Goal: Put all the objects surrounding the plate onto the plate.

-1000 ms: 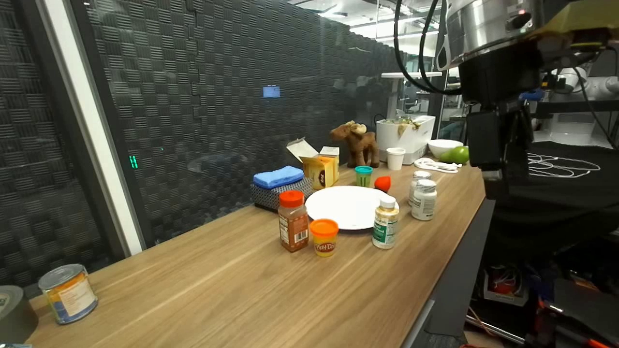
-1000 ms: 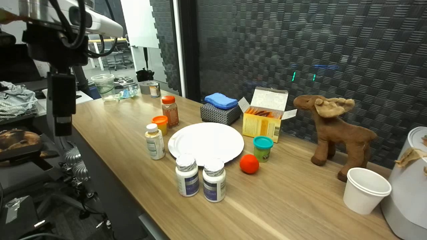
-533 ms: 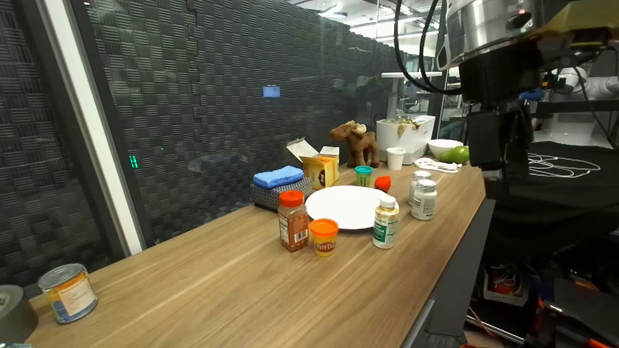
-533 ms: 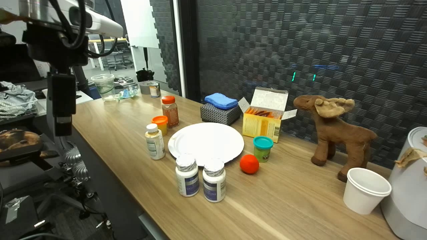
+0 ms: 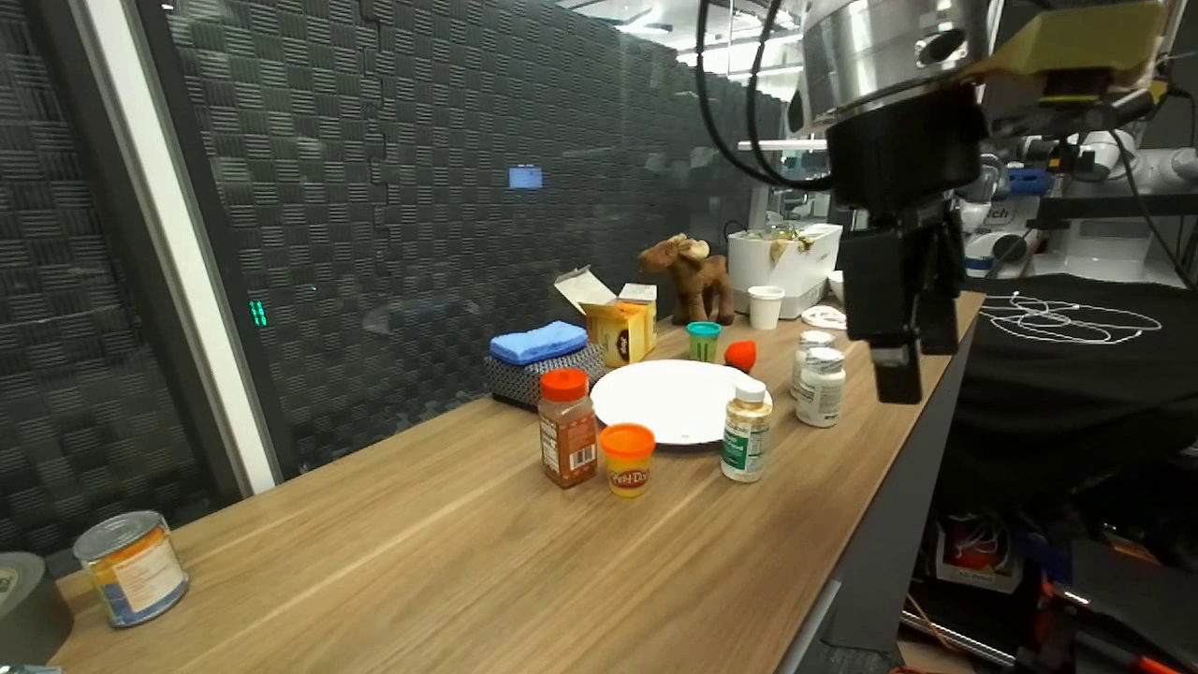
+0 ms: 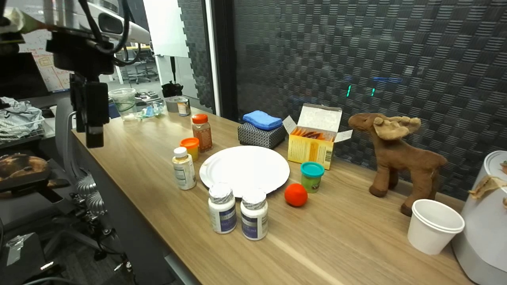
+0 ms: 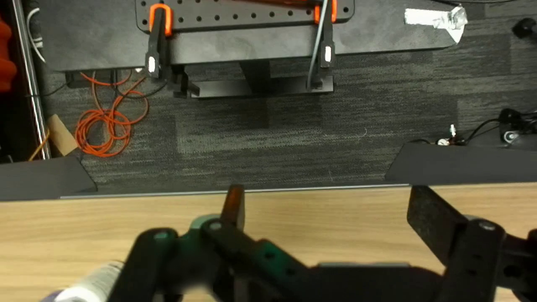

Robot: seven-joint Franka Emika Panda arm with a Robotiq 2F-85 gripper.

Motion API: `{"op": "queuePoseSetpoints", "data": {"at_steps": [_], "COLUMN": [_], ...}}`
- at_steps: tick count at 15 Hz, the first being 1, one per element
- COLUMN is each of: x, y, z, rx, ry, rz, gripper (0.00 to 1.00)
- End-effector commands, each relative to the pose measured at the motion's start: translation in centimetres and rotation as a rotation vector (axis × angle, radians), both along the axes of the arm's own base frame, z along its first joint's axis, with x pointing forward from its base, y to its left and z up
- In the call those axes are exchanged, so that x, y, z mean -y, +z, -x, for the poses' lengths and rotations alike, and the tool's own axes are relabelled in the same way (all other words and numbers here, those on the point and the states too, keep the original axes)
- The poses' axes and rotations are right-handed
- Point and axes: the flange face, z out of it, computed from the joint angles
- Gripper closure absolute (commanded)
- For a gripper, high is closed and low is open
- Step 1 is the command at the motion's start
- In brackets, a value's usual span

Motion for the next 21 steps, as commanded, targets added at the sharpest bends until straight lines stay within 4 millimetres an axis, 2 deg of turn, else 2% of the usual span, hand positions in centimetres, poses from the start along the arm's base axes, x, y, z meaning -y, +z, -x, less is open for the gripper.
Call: {"op": "queuePoseSetpoints", "data": {"at_steps": [1,4,6,9,13,17,21], "x": [-6.5,-10.2,-11.3,-11.2,-10.5,-9.7,-9.8], "y": [0.8,0.7,0.1,-1.1,-1.7,-1.8,-2.5], "z": [-4.9,-8.8,-11.1,-13.9,-16.6,-18.2,-19.1], "rx": [0.068,0.195,0.244,0.296,0.377,0.428,0.42], "ry": [0.047,0.048,0.037,-0.008,-0.059,-0.079,-0.068], "rz": [0.0,-0.05,-0.081,-0.101,-0.078,-0.002,0.057], "gripper": [0.0,0.0,0.0,0.0,0.0,0.0,0.0]}}
